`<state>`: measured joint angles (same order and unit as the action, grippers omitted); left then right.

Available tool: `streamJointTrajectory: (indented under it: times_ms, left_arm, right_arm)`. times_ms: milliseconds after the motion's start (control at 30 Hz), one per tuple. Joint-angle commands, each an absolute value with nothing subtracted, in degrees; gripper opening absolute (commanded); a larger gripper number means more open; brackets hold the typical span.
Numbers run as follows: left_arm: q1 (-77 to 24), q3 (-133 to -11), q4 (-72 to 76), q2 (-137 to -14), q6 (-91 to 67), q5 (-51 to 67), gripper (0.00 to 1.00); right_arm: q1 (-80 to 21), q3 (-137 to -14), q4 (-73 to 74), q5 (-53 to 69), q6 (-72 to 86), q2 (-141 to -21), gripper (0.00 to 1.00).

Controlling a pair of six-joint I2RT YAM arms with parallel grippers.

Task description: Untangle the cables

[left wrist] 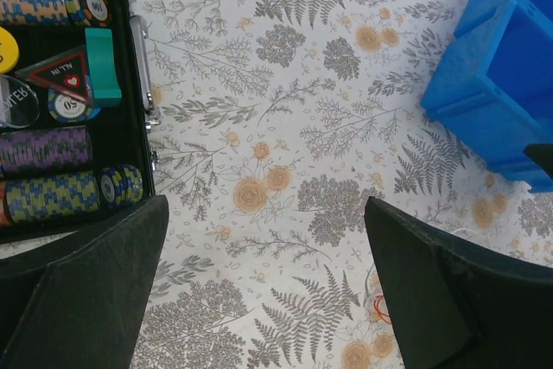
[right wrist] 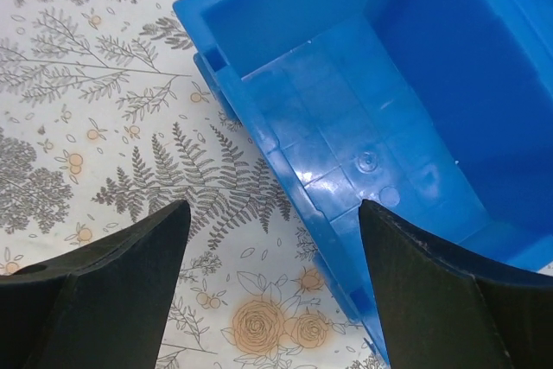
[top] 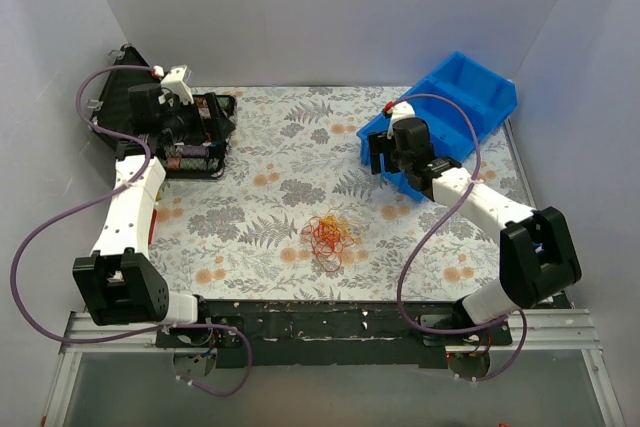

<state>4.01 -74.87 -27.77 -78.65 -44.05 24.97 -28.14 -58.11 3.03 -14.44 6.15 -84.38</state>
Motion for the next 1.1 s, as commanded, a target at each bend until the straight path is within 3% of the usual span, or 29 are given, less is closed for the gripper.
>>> streamJointTrajectory:
  times_ms: [0, 200, 333, 633, 1067]
  left_arm:
    - [4.5, -76.8, -30.5, -79.3, -43.1, 27.2, 0.98]
    - [4.5, -75.2, -30.4, -78.4, -43.1, 27.2, 0.98]
    - [4.5, -74.7, -29.7, -77.9, -43.2, 27.0, 0.98]
    - [4.5, -74.3, -29.2, -76.9, -44.6, 25.6, 0.98]
    - [4.4, -69.4, -29.1, -71.8, -43.2, 23.2, 0.98]
  right_arm:
    - [-28.2, -61.0, -1.3, -13.5, 4.9, -87.4, 0.87]
    - [-28.7, -59.9, -1.4, -15.3, 3.3, -88.8, 0.77]
    - [-29.5, -59.2, -0.7, -15.8, 2.9, -88.8, 0.51]
    - [-36.7, -61.7, -0.4, -22.3, 3.3, -94.5, 0.14]
    - [-47.0, -92.1, 5.6, -20.7, 2.3, -117.0, 0.13]
